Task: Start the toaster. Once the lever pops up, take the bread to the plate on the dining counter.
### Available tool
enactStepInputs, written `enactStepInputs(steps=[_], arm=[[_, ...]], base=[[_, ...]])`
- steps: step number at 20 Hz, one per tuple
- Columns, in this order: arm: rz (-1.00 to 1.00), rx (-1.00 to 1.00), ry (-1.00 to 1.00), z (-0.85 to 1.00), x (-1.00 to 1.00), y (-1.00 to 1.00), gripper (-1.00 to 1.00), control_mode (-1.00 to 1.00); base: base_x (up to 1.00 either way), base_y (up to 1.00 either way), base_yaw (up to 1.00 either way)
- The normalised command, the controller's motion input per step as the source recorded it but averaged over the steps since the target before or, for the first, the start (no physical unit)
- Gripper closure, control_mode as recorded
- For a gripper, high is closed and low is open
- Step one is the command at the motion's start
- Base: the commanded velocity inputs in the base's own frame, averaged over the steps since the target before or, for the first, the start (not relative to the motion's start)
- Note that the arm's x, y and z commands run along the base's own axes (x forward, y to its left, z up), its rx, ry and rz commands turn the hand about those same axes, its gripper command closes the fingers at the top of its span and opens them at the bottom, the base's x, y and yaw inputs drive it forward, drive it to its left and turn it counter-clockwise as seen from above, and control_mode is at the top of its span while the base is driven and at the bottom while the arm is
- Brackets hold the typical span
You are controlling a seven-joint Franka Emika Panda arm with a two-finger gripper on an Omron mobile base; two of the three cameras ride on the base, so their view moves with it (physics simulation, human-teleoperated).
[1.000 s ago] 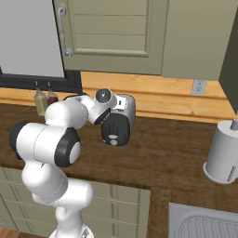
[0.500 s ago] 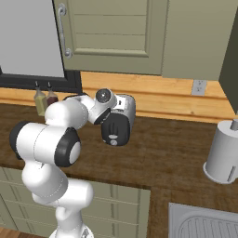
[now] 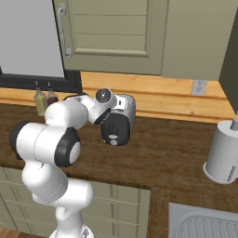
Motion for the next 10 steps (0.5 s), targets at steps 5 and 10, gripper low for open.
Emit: enactStepInputs(steps=[5,10], arm=[[0.00,0.00,0.00,0.00,0.00,0.00,-1.00,-1.00],[0.00,0.00,0.00,0.00,0.00,0.00,-1.00,-1.00]], base=[[0.00,0.00,0.00],[0.00,0.00,0.00]])
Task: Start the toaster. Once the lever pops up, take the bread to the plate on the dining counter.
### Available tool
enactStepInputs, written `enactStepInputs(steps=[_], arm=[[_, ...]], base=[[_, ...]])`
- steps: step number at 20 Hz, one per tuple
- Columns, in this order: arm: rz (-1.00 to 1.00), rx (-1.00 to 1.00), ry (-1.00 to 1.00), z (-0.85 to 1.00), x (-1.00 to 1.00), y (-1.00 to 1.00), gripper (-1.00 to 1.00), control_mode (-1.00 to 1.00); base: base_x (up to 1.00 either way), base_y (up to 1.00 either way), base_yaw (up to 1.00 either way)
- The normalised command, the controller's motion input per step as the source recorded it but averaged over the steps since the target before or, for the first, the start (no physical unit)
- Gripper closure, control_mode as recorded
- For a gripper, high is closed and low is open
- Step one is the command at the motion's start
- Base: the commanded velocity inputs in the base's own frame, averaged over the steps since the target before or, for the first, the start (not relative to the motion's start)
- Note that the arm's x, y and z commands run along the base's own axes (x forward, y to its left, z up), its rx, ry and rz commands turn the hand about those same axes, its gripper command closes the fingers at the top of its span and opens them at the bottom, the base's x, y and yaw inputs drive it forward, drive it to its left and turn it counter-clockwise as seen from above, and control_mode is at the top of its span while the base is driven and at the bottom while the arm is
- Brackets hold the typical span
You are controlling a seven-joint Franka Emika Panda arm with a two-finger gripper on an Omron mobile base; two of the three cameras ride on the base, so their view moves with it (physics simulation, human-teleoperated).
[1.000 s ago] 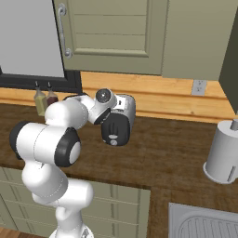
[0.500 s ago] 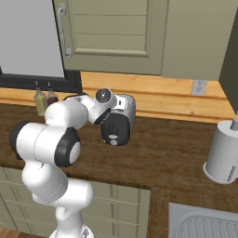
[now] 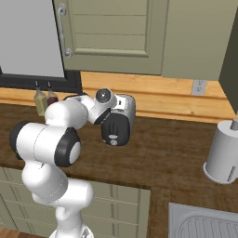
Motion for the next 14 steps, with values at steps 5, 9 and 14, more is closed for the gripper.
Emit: enactStepInputs(steps=[5,9,14], arm=[[0.00,0.00,0.00,0.00,0.00,0.00,-1.00,-1.00],[0.00,0.00,0.00,0.00,0.00,0.00,-1.00,-1.00],[0.00,0.00,0.00,0.00,0.00,0.00,-1.00,-1.00]], base=[[0.00,0.00,0.00],[0.00,0.00,0.00],[0.00,0.00,0.00]])
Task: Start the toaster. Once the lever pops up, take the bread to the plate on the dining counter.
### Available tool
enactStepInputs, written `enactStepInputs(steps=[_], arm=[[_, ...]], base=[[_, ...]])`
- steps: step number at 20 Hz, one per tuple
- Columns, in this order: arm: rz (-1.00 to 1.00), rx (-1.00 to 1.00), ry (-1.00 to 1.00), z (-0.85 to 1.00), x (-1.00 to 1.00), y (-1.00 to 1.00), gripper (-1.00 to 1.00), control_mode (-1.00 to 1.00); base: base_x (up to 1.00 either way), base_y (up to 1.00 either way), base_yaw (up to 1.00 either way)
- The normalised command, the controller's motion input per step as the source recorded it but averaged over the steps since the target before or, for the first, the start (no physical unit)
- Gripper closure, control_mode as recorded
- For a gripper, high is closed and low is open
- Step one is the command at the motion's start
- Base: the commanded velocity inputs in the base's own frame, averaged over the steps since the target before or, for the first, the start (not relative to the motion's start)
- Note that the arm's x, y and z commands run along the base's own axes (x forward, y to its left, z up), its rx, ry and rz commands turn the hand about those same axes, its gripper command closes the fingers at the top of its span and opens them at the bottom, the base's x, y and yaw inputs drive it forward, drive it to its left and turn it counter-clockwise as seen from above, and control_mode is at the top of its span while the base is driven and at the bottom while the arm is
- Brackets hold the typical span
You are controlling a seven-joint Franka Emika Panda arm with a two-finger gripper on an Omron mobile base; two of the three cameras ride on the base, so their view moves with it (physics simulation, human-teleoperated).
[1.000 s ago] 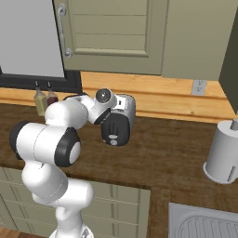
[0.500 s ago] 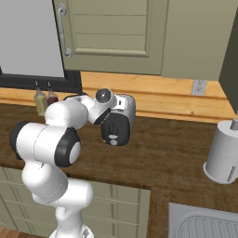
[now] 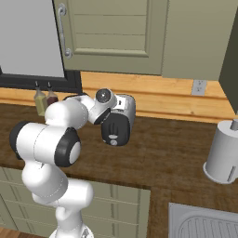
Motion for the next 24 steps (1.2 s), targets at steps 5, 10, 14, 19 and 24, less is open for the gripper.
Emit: enactStepInputs(steps=[5,10,14,19,24], arm=[[0.00,0.00,0.00,0.00,0.00,0.00,-1.00,-1.00],[0.00,0.00,0.00,0.00,0.00,0.00,-1.00,-1.00],[0.00,0.00,0.00,0.00,0.00,0.00,-1.00,-1.00],[0.00,0.00,0.00,0.00,0.00,0.00,-1.00,-1.00],[0.00,0.00,0.00,0.00,0.00,0.00,-1.00,-1.00]], base=[[0.00,0.00,0.00],[0.00,0.00,0.00],[0.00,0.00,0.00],[0.00,0.00,0.00],[0.00,0.00,0.00]])
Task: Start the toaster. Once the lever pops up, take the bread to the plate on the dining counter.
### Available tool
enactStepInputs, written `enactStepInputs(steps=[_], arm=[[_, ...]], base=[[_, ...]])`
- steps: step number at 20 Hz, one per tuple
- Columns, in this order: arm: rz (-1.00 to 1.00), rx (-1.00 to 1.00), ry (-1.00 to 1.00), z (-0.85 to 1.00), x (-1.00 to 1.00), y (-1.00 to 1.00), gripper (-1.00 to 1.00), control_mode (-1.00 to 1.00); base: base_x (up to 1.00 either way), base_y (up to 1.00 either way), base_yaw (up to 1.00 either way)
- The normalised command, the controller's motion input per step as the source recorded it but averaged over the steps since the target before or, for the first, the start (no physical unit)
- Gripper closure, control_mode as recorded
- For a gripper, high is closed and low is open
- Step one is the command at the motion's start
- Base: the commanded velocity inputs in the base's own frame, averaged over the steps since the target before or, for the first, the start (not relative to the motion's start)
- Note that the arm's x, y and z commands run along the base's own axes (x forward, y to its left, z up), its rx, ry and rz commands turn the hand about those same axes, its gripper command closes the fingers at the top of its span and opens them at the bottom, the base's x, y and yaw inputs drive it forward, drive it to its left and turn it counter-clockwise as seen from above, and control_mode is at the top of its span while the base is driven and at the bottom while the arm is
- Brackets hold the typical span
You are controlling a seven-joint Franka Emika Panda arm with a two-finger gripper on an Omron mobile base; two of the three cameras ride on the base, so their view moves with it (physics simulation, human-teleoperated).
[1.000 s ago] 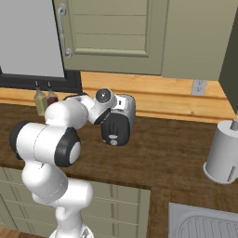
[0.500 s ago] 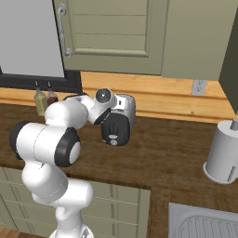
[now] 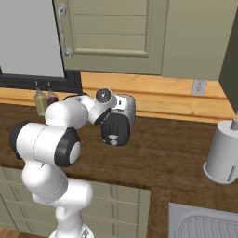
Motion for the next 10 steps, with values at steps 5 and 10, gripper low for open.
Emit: enactStepInputs(steps=[5,10], arm=[[0.00,0.00,0.00,0.00,0.00,0.00,-1.00,-1.00],[0.00,0.00,0.00,0.00,0.00,0.00,-1.00,-1.00]], base=[[0.00,0.00,0.00],[0.00,0.00,0.00]])
